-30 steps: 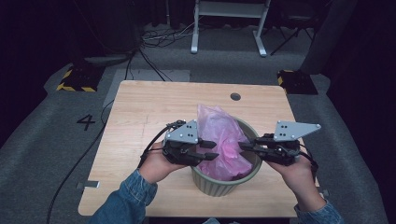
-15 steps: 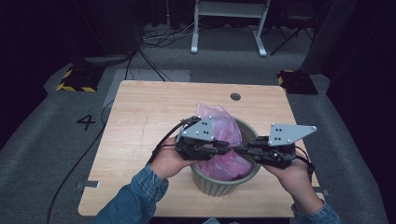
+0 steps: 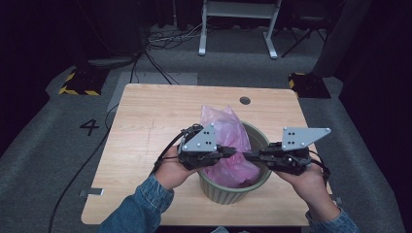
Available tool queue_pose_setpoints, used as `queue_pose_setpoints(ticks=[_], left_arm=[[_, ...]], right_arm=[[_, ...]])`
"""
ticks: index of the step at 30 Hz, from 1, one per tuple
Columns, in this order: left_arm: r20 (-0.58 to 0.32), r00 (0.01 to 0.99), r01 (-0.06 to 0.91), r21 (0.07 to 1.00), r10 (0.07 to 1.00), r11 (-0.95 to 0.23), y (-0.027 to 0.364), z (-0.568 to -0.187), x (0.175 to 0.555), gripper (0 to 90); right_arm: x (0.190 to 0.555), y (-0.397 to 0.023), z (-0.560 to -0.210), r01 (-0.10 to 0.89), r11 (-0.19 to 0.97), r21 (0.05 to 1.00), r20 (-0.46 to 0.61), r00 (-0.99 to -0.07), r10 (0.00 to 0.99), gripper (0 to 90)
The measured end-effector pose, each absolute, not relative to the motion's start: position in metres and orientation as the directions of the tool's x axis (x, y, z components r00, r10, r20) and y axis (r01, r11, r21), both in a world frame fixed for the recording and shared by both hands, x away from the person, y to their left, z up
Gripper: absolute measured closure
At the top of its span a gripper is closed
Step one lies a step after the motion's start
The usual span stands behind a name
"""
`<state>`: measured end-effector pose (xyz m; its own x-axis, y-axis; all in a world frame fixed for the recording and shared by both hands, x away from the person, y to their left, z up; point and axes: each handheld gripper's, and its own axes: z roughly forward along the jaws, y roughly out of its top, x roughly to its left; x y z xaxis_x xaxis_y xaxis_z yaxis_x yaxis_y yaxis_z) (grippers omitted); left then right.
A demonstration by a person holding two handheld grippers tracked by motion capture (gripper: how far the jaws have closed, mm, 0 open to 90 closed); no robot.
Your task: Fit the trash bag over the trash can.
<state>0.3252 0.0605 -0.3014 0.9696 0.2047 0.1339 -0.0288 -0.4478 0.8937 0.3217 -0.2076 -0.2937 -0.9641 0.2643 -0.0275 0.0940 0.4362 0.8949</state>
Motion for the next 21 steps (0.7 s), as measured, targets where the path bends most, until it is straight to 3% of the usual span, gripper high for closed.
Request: queue_pose_setpoints(ticks=[21], left_arm=[[0.105, 0.974, -0.01, 0.906, 0.203, -0.423, 0.061, -0.311, 0.324, 90.0]], right_arm=[[0.318, -0.224, -0.296, 0.122, 0.411, 0.903, 0.004, -0.961, 0.276, 89.5]])
